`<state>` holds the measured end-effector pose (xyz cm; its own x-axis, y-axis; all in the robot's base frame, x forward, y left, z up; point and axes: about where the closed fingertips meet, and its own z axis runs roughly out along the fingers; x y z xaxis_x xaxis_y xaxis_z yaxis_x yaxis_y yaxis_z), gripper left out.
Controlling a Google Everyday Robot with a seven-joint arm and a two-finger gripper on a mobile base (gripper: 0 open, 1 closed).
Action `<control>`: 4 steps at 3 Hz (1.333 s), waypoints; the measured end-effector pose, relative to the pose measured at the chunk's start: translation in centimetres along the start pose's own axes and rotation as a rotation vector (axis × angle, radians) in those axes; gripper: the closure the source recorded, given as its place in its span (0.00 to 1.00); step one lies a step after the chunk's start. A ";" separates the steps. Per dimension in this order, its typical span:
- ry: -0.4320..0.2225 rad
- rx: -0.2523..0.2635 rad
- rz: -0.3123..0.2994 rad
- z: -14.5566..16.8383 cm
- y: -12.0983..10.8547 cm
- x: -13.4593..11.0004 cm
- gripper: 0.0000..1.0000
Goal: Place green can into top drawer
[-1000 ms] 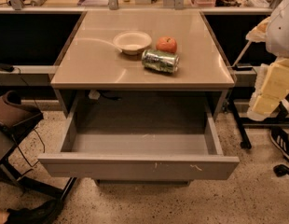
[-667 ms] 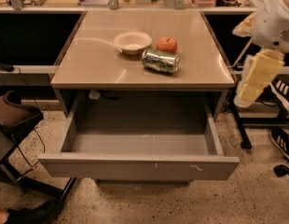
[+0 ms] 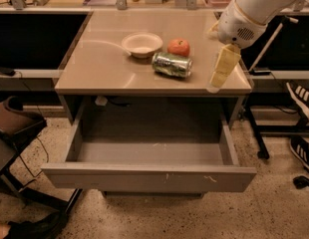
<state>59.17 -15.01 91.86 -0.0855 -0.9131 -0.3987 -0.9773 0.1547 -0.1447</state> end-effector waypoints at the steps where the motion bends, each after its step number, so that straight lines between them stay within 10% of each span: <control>1: -0.025 -0.097 0.023 6.4 -2.1 -0.1 0.00; 4: -0.018 -0.048 0.068 8.0 -7.7 -2.9 0.00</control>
Offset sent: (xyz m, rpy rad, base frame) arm 0.0247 0.0173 -0.0379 0.0299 0.0711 0.0184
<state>68.45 -10.55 86.86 -0.1489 -0.8941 -0.4223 -0.9776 0.1973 -0.0731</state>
